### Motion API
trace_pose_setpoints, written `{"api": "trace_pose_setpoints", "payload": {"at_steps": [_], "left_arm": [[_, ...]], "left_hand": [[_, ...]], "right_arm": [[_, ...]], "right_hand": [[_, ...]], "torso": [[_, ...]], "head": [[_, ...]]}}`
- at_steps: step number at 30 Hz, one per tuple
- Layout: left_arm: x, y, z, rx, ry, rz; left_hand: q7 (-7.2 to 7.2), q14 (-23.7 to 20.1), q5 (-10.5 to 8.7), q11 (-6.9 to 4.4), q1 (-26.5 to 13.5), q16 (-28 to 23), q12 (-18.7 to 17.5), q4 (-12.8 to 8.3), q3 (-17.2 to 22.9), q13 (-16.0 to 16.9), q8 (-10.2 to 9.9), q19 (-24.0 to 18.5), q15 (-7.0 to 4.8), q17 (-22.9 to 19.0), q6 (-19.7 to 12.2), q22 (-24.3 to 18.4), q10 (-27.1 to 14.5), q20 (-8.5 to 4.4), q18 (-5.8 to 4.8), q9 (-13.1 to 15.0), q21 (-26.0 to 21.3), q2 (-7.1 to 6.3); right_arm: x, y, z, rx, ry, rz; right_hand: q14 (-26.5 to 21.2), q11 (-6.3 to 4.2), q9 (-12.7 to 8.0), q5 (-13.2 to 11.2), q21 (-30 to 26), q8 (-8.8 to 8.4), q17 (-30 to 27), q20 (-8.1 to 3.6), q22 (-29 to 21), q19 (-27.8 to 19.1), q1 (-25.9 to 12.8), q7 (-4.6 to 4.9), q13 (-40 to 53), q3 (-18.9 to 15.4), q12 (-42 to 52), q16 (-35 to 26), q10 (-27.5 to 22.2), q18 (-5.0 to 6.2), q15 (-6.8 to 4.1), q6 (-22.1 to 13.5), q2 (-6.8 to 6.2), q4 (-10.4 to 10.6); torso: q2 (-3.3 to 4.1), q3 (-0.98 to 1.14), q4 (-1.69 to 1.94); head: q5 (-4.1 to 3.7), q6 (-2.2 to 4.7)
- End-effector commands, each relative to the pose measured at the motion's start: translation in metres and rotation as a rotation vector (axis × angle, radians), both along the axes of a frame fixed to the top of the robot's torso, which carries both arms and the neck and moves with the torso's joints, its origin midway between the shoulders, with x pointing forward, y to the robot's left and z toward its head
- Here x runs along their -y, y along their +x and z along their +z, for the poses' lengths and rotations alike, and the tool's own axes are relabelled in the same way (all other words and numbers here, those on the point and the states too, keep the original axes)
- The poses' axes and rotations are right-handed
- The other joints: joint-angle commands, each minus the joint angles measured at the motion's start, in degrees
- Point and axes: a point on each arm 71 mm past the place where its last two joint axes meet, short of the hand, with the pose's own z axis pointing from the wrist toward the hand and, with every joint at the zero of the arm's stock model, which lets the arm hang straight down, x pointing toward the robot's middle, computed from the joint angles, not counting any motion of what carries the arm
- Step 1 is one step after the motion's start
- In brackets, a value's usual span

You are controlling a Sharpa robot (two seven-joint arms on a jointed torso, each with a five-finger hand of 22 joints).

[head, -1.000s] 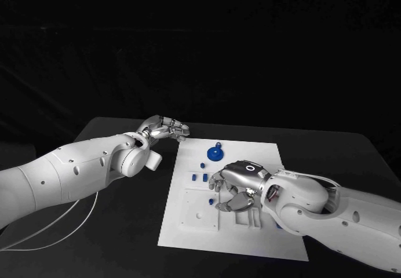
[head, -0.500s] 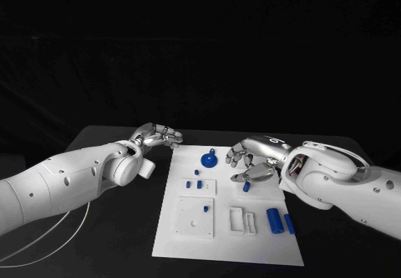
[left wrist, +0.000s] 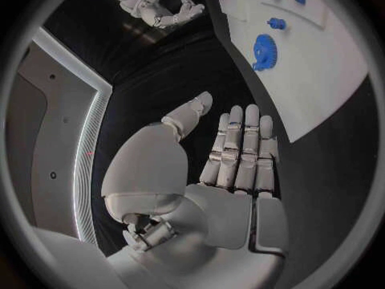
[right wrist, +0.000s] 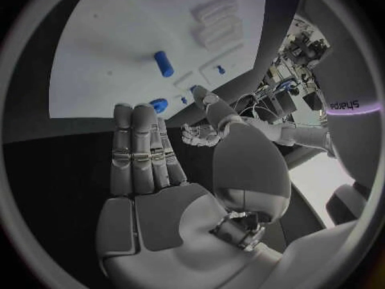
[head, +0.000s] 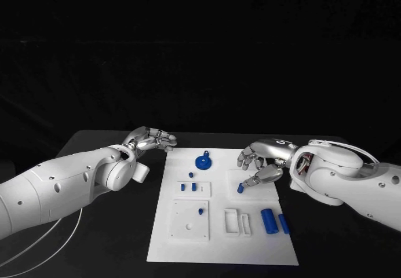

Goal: Assemble the parts on the task board

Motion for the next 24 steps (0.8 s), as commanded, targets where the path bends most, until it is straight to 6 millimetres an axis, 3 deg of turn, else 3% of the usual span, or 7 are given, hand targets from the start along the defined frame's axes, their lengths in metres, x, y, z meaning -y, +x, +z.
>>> {"api": "trace_pose_setpoints", "payload": {"at_steps": [1,10,17,24], "left_arm": [[0.002,-0.001,0.001,0.005,-0.012,-0.015],[0.001,-0.001,0.000,0.003,-0.013,-0.014],[0.000,-0.001,0.000,0.002,-0.013,-0.015],[-0.001,-0.001,0.000,0.002,-0.013,-0.014]], "left_hand": [[-0.13,0.31,0.29,0.10,-0.20,-0.32,-0.20,0.10,-0.31,-0.06,0.22,0.23,0.15,0.06,-0.38,0.06,-0.40,-0.11,0.73,-0.10,-0.32,0.46],[-0.12,0.32,0.30,0.10,-0.22,-0.36,-0.19,0.12,-0.32,-0.07,0.23,0.23,0.15,0.11,-0.39,0.08,-0.41,-0.11,0.73,-0.11,-0.33,0.48],[-0.12,0.33,0.30,0.10,-0.23,-0.39,-0.19,0.12,-0.33,-0.07,0.24,0.24,0.15,0.15,-0.39,0.09,-0.41,-0.11,0.73,-0.11,-0.34,0.49],[-0.12,0.33,0.29,0.11,-0.25,-0.41,-0.18,0.13,-0.33,-0.08,0.24,0.25,0.15,0.18,-0.39,0.10,-0.42,-0.11,0.72,-0.12,-0.35,0.51]], "right_arm": [[-0.003,-0.005,-0.010,-0.007,-0.089,0.019],[-0.005,-0.011,-0.031,-0.046,-0.161,0.031],[-0.010,-0.012,-0.036,-0.020,-0.165,0.034],[-0.016,-0.012,-0.043,-0.019,-0.157,0.041]], "right_hand": [[-0.60,0.47,-0.06,-1.33,0.15,-0.01,0.05,-0.01,0.02,-0.52,-0.52,0.07,-0.26,-0.55,0.08,0.47,-1.04,2.70,0.06,-0.31,-0.21,0.03],[-0.97,0.44,-0.06,-3.13,0.05,0.23,-0.01,-0.01,0.04,-0.71,-0.08,-0.09,-0.71,-0.87,0.29,0.77,-0.92,2.70,0.04,-0.31,-0.08,-0.25],[-0.86,0.02,0.04,-6.17,0.15,0.96,-0.21,-0.08,0.09,-0.42,2.23,-0.45,-0.90,0.56,0.86,1.21,0.46,2.70,-0.36,0.69,2.15,-0.19],[-0.70,-0.17,-0.23,-9.80,0.24,1.32,-0.61,-0.02,0.15,-0.22,4.02,-0.72,-1.24,2.81,1.01,1.54,1.28,2.70,-0.53,1.45,3.28,0.70]], "torso": [[0.01,0.05,0.02],[0.05,-0.09,0.11],[0.05,-0.14,0.11],[0.06,-0.17,0.15]], "head": [[0.01,-0.13],[-0.02,-0.38],[-0.01,-0.55],[-0.02,-0.70]]}}
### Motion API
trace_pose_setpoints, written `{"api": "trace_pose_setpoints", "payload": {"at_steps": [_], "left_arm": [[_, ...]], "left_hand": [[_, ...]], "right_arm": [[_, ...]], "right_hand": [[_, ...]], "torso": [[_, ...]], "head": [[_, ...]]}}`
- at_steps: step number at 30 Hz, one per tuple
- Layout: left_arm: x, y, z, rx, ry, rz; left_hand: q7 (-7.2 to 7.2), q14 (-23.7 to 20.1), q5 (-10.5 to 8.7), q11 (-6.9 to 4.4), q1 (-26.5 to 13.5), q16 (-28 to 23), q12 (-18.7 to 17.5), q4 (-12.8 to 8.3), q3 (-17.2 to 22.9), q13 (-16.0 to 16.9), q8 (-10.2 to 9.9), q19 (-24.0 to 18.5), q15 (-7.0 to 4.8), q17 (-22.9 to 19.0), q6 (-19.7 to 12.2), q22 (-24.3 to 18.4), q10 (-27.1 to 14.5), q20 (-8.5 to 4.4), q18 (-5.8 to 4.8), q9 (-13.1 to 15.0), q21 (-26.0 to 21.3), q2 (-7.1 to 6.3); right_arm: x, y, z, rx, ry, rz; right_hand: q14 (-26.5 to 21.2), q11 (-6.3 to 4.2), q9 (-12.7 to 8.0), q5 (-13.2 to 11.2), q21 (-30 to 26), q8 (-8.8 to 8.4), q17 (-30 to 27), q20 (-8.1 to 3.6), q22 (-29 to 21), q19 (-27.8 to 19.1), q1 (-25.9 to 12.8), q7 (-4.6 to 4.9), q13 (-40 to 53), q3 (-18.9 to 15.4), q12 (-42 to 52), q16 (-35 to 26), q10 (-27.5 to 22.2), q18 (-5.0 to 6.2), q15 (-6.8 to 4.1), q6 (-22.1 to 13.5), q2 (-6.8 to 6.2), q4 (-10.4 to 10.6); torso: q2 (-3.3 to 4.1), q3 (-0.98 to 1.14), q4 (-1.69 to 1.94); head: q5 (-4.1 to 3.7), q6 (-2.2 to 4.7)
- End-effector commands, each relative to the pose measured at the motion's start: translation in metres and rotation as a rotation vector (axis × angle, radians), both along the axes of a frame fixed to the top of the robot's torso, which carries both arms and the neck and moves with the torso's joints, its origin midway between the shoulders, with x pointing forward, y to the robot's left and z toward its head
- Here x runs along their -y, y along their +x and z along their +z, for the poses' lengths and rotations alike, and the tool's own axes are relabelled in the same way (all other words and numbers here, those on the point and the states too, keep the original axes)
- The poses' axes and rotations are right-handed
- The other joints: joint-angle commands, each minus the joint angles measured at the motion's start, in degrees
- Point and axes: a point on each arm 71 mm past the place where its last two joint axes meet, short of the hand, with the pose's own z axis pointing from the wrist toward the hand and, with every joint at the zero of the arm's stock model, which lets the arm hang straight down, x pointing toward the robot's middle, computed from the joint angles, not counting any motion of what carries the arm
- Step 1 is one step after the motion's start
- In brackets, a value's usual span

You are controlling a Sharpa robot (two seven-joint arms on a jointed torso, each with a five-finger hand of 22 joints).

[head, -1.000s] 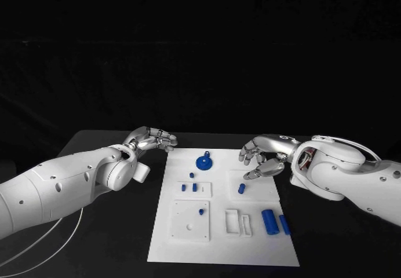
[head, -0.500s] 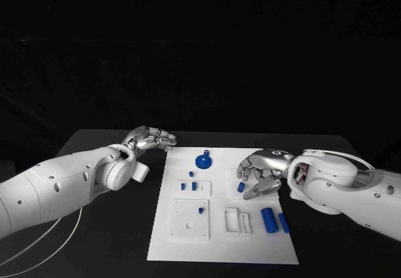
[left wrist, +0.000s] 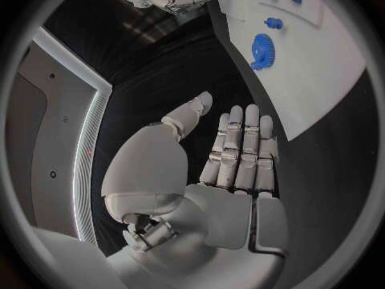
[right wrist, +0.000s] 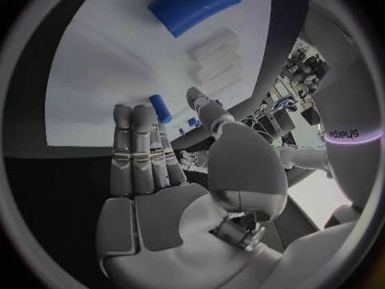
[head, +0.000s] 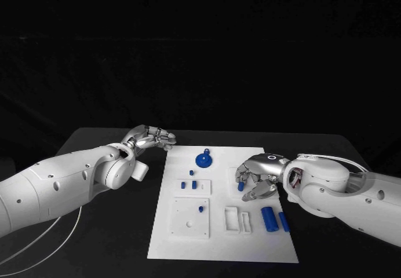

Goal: Assemble the parts on the task board

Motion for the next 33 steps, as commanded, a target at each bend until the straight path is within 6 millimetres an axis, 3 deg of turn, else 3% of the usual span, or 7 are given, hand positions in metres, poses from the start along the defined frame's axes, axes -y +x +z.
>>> {"api": "trace_pose_setpoints", "payload": {"at_steps": [1,3,4,8,17,27,33], "left_arm": [[0.0015,-0.0006,0.0009,0.004,-0.013,-0.016],[0.0014,-0.0006,0.0010,0.004,-0.013,-0.016],[0.0015,-0.0006,0.0009,0.004,-0.013,-0.016],[0.0014,-0.0006,0.0009,0.003,-0.012,-0.016],[0.0006,-0.0007,0.0009,0.003,-0.012,-0.015],[0.0004,-0.0007,0.0008,0.001,-0.012,-0.016],[0.0009,-0.0006,0.0008,0.001,-0.012,-0.017]], "left_hand": [[-0.12,0.34,0.29,0.11,-0.25,-0.19,-0.18,0.13,-0.33,-0.09,0.25,0.25,0.15,0.07,-0.39,0.06,-0.42,-0.11,0.72,-0.08,-0.36,0.51],[-0.12,0.34,0.29,0.11,-0.26,-0.20,-0.18,0.14,-0.34,-0.09,0.25,0.25,0.15,0.08,-0.39,0.07,-0.42,-0.11,0.72,-0.08,-0.36,0.52],[-0.12,0.34,0.29,0.11,-0.26,-0.20,-0.18,0.14,-0.34,-0.09,0.25,0.25,0.15,0.09,-0.39,0.07,-0.42,-0.11,0.72,-0.08,-0.36,0.52],[-0.12,0.34,0.29,0.11,-0.29,-0.23,-0.17,0.16,-0.35,-0.10,0.25,0.26,0.15,0.12,-0.39,0.08,-0.42,-0.11,0.72,-0.09,-0.37,0.55],[-0.12,0.36,0.30,0.11,-0.38,-0.29,-0.16,0.21,-0.36,-0.11,0.27,0.28,0.16,0.20,-0.40,0.11,-0.43,-0.10,0.71,-0.10,-0.40,0.62],[-0.12,0.36,0.30,0.12,-0.42,-0.34,-0.16,0.23,-0.38,-0.13,0.28,0.28,0.16,0.26,-0.41,0.13,-0.44,-0.10,0.71,-0.11,-0.42,0.66],[-0.13,0.36,0.31,0.12,-0.42,-0.38,-0.16,0.21,-0.37,-0.13,0.28,0.28,0.16,0.30,-0.41,0.15,-0.45,-0.11,0.71,-0.12,-0.44,0.67]], "right_arm": [[-0.0033,-0.0004,-0.0030,0.022,-0.011,0.008],[-0.0051,-0.0005,-0.0040,0.024,-0.004,0.010],[-0.0058,-0.0005,-0.0043,0.027,0.000,0.011],[-0.0066,0.0002,-0.0046,0.037,0.005,0.010],[-0.0090,-0.0004,-0.0030,0.069,0.017,0.013],[-0.0109,-0.0012,-0.0034,0.087,-0.001,0.019],[-0.0092,-0.0005,-0.0026,0.110,-0.009,0.009]], "right_hand": [[0.17,-0.10,-0.16,-2.06,0.30,0.43,-0.16,0.02,0.12,0.20,1.19,0.02,-0.14,1.32,0.46,0.51,0.70,2.75,-0.56,0.93,0.21,0.50],[0.40,-0.23,-0.28,-3.60,0.39,0.57,-0.29,-0.04,0.12,0.46,1.98,-0.11,-0.22,3.34,0.59,0.71,1.15,2.75,-0.67,1.32,-0.05,1.62],[0.47,-0.26,-0.33,-3.67,0.46,0.64,-0.35,-0.10,0.13,0.63,2.28,-0.15,-0.30,5.06,0.61,0.85,1.35,2.75,-0.78,1.42,-0.82,2.77],[0.90,-0.78,-0.17,-3.76,0.77,1.25,-0.37,-0.33,0.27,1.06,3.69,-0.57,0.04,8.40,1.47,1.25,3.13,2.75,-1.25,2.43,0.07,4.26],[1.97,-2.32,0.50,-3.82,2.32,2.92,0.21,-1.02,1.22,2.33,4.73,-1.84,2.09,15.55,3.57,2.90,6.86,2.75,-2.69,5.34,0.16,7.73],[2.95,-3.79,2.13,-3.80,4.58,5.04,2.37,-2.24,2.65,3.77,4.99,-3.42,4.91,18.00,5.74,5.57,10.10,2.75,-4.08,8.63,1.21,7.65],[2.91,-4.05,2.83,-3.80,4.94,5.41,2.99,-2.45,2.87,3.95,5.25,-3.62,6.12,19.56,6.14,5.97,10.36,2.75,-4.34,8.99,1.09,7.26]], "torso": [[0.01,-0.04,0.02],[0.01,-0.05,0.01],[0.01,-0.04,0.01],[0.01,-0.02,0.05],[0.01,-0.03,0.00],[0.00,0.00,-0.02],[0.00,-0.02,0.00]], "head": [[0.02,-0.15],[0.04,-0.21],[0.06,-0.23],[0.12,-0.37],[0.13,-0.54],[0.14,-0.71],[0.18,-0.68]]}}
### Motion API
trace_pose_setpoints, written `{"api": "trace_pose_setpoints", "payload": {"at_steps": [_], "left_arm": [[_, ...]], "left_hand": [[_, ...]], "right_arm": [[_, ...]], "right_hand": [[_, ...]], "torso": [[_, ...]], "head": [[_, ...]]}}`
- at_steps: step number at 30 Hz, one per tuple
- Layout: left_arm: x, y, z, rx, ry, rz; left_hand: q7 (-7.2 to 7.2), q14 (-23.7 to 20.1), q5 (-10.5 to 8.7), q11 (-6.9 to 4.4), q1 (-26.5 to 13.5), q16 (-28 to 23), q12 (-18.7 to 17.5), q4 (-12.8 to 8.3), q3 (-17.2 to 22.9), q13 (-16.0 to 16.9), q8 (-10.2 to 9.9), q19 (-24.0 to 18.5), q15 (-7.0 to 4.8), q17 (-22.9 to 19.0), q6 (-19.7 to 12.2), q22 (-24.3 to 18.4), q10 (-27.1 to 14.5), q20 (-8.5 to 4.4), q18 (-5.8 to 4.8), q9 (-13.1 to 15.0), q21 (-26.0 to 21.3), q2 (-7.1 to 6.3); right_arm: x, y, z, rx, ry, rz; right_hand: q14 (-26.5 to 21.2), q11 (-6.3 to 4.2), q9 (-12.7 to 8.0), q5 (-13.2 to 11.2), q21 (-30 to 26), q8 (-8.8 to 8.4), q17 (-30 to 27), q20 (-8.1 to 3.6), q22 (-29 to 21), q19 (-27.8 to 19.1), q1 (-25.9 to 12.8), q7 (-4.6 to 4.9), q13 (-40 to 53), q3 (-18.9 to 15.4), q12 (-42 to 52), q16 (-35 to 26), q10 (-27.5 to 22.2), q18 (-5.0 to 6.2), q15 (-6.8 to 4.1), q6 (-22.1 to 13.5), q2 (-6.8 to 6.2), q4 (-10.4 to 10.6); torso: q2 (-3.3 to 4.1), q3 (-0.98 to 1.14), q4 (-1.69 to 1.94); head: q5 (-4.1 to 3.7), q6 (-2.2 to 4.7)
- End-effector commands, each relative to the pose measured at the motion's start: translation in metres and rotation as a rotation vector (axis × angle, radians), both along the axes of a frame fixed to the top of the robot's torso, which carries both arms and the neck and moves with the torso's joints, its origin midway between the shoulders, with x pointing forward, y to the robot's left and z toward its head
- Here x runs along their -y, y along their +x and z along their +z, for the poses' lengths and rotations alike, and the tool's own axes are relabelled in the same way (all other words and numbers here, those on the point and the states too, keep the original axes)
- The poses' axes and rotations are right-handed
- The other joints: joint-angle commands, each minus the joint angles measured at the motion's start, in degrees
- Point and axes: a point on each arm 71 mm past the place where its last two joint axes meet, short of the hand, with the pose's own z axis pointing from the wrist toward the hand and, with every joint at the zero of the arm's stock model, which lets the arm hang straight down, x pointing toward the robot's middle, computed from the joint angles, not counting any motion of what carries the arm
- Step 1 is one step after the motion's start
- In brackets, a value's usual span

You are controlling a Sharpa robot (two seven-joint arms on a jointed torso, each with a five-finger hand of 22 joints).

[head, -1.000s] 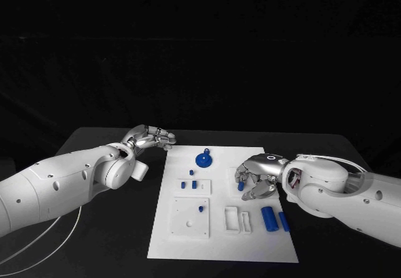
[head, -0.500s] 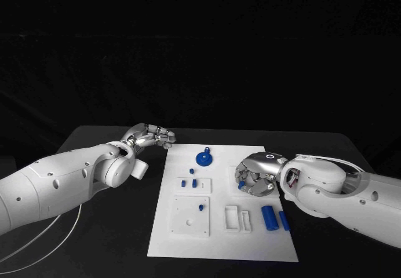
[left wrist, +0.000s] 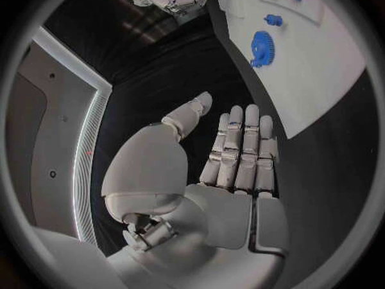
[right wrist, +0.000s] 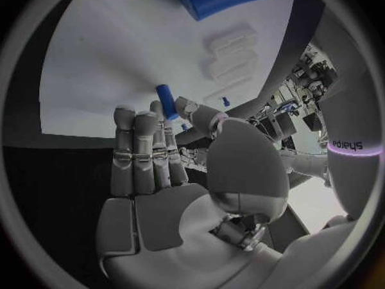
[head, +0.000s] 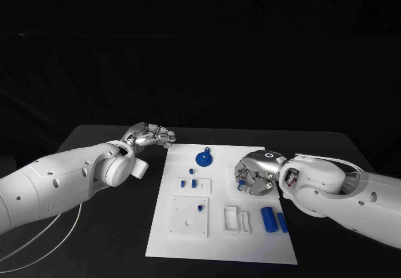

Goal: Assemble the parts on the task board

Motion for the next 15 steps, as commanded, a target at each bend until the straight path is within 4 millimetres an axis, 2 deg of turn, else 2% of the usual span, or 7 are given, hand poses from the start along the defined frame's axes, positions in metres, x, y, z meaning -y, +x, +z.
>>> {"api": "trace_pose_setpoints", "payload": {"at_steps": [1,8,15], "left_arm": [[0.003,0.000,0.001,0.003,-0.012,-0.017],[0.002,0.000,0.001,0.005,-0.012,-0.015],[0.003,0.000,0.001,0.006,-0.012,-0.014]], "left_hand": [[-0.13,0.36,0.31,0.12,-0.18,-0.39,-0.16,0.06,-0.21,-0.09,0.29,0.28,0.16,0.09,-0.41,0.06,-0.45,-0.11,0.72,-0.08,-0.23,0.45],[-0.13,0.36,0.32,0.12,-0.19,-0.42,-0.16,0.05,-0.21,-0.10,0.29,0.29,0.16,0.12,-0.42,0.07,-0.46,-0.11,0.72,-0.09,-0.24,0.47],[-0.13,0.37,0.32,0.12,-0.19,-0.45,-0.16,0.05,-0.21,-0.11,0.29,0.29,0.16,0.16,-0.43,0.09,-0.47,-0.11,0.72,-0.10,-0.25,0.49]], "right_arm": [[-0.001,-0.001,0.000,0.031,-0.014,0.005],[-0.002,-0.002,0.006,0.069,0.019,0.016],[-0.013,-0.010,0.018,0.116,0.108,0.066]], "right_hand": [[-0.11,-0.10,0.96,-0.02,0.38,0.23,0.18,-0.31,0.12,0.36,0.68,-0.03,0.29,0.51,0.36,0.38,0.24,3.06,-0.50,0.48,0.38,0.04],[0.14,-0.25,1.49,-0.02,0.56,0.42,0.53,-0.51,0.22,0.80,0.91,-0.14,1.23,1.43,0.60,0.59,0.32,3.06,-0.65,0.64,0.10,-0.23],[0.45,-0.36,1.86,-0.02,0.71,0.54,0.71,-0.70,0.27,1.24,0.92,-0.21,1.89,1.87,0.75,0.68,0.38,3.06,-0.76,0.77,-0.16,-0.18]], "torso": [[0.00,-0.01,0.01],[-0.01,0.01,0.03],[-0.02,-0.01,0.00]], "head": [[0.07,0.03],[0.20,0.04],[0.45,-0.07]]}}
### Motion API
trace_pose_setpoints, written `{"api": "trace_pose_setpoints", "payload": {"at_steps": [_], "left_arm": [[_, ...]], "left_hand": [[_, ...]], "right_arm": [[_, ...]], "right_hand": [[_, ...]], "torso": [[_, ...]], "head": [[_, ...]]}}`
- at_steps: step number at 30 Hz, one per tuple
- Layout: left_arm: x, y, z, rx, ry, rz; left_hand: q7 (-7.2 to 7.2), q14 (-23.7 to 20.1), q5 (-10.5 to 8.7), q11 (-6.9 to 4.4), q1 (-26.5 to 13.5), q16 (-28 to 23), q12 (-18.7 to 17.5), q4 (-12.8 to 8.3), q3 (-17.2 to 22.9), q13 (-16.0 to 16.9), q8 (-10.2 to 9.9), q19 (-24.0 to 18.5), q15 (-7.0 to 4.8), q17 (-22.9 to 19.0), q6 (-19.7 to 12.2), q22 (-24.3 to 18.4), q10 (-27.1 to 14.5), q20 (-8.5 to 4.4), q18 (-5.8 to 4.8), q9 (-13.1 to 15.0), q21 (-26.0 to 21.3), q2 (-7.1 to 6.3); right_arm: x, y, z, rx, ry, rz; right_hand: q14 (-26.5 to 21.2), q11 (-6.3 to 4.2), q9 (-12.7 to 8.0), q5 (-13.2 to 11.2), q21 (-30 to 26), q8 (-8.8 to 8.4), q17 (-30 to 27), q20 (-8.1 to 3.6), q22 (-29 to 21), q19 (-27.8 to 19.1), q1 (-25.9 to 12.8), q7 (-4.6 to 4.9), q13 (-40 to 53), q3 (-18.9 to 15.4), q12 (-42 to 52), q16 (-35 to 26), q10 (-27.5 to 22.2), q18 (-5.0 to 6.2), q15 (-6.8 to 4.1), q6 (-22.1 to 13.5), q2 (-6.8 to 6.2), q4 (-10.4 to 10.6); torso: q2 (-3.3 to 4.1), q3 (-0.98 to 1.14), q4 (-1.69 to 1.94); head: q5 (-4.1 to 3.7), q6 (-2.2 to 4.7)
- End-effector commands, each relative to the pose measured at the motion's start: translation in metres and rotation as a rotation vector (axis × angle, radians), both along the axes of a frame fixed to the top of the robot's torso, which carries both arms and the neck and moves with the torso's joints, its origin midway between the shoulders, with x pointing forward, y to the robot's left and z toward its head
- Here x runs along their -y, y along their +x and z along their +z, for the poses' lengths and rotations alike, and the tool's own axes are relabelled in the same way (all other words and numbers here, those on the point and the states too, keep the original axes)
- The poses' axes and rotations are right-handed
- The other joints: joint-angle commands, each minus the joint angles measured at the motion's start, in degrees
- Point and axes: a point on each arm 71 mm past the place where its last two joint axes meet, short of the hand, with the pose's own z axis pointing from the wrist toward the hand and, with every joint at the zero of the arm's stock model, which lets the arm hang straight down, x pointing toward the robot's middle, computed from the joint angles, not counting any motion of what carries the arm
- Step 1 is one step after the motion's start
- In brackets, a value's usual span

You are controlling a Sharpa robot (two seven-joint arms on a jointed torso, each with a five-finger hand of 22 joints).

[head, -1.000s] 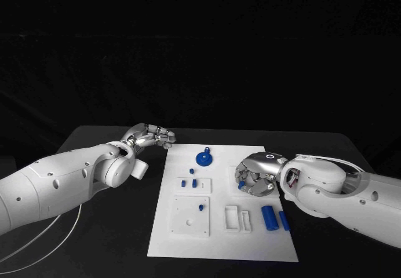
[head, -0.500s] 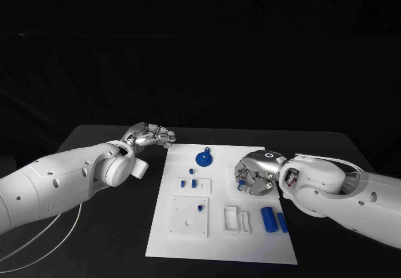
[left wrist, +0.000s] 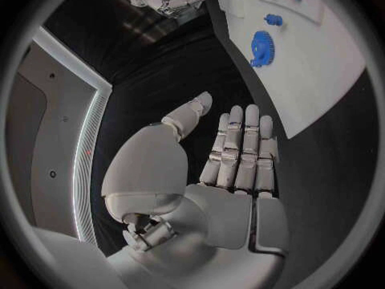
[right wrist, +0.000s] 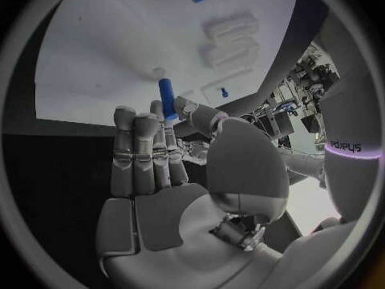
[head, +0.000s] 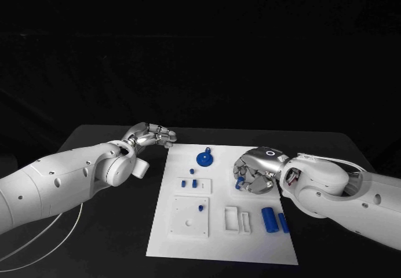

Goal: Assemble the parts on the task board

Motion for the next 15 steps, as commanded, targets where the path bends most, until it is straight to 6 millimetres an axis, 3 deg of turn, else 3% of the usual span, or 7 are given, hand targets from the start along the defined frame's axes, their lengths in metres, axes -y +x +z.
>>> {"api": "trace_pose_setpoints", "payload": {"at_steps": [1,10,15], "left_arm": [[0.003,0.000,0.001,0.006,-0.012,-0.015],[0.003,0.000,0.001,0.008,-0.013,-0.016],[0.004,0.000,0.001,0.008,-0.015,-0.016]], "left_hand": [[-0.13,0.37,0.32,0.12,-0.19,-0.23,-0.16,0.05,-0.21,-0.06,0.29,0.29,0.16,0.11,-0.43,0.10,-0.47,-0.11,0.72,-0.05,-0.26,0.50],[-0.13,0.37,0.33,0.12,-0.18,-0.26,-0.16,0.04,-0.20,-0.07,0.30,0.29,0.16,0.16,-0.44,0.11,-0.48,-0.11,0.72,-0.06,-0.27,0.52],[-0.13,0.38,0.34,0.12,-0.18,-0.29,-0.15,0.03,-0.20,-0.07,0.30,0.30,0.16,0.19,-0.44,0.13,-0.48,-0.11,0.72,-0.07,-0.29,0.53]], "right_arm": [[-0.008,-0.006,0.008,0.051,0.070,0.049],[-0.037,-0.017,0.014,0.037,0.157,0.134],[-0.067,-0.026,0.011,0.003,0.187,0.207]], "right_hand": [[0.07,-0.16,1.89,0.36,0.23,0.09,0.07,-0.18,0.04,0.38,0.47,0.09,0.27,0.43,0.26,0.24,0.19,3.17,-0.34,0.52,-0.05,0.12],[0.15,-0.20,2.05,0.36,0.27,0.12,0.11,-0.28,0.04,0.58,0.52,0.05,0.55,0.61,0.31,0.21,0.20,3.17,-0.38,0.55,-0.11,0.16],[0.17,-0.20,2.12,0.36,0.27,0.09,0.13,-0.33,0.03,0.65,0.50,0.07,0.69,0.59,0.29,0.18,0.14,3.17,-0.39,0.48,0.00,0.12]], "torso": [[-0.02,-0.02,-0.01],[0.00,-0.03,-0.03],[-0.02,-0.04,-0.04]], "head": [[0.15,-0.08],[1.14,-0.27],[2.00,-0.48]]}}
